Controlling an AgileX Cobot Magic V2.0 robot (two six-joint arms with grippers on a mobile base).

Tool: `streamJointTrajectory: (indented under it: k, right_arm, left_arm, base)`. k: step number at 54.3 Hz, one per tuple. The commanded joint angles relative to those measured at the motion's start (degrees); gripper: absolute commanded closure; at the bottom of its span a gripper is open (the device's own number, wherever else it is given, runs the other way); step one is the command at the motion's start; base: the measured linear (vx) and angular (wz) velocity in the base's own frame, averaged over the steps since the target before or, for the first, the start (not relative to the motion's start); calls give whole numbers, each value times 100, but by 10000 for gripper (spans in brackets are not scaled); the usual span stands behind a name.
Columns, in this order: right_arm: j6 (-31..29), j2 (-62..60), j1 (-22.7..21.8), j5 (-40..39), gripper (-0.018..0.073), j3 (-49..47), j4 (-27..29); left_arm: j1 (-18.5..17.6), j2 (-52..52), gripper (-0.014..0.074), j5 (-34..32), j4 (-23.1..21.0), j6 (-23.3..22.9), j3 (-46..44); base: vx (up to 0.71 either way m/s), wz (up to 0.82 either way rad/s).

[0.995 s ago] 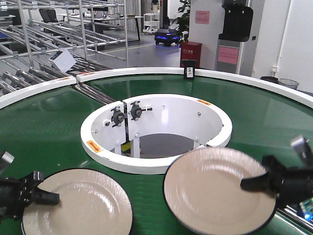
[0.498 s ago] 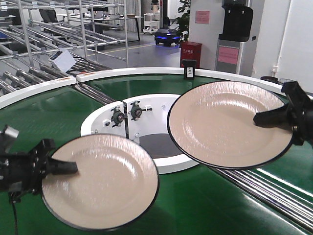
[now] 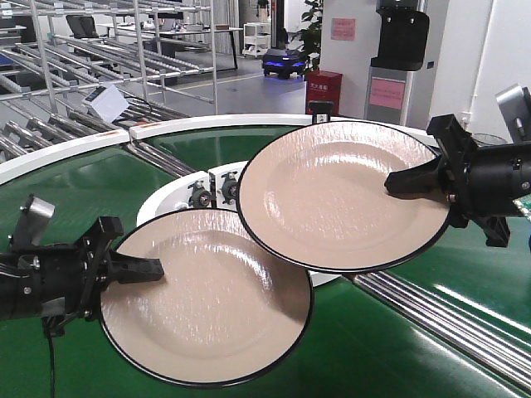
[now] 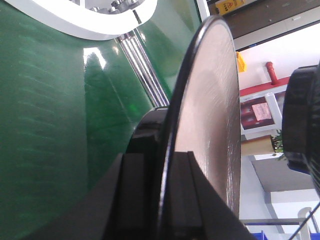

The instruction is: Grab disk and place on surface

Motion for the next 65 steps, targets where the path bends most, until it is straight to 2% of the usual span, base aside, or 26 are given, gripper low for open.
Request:
streamJointTrajectory:
  k: [1, 65]
  right_arm:
    - [30, -278, -30, -248, 566, -238, 614]
    - [24, -278, -30, -241, 566, -238, 595]
  left_arm:
    - [-29, -267, 598, 12, -601, -107, -173]
    - [-29, -267, 598, -4, -601, -102, -173]
  base:
    - [0, 0]
    - [0, 0]
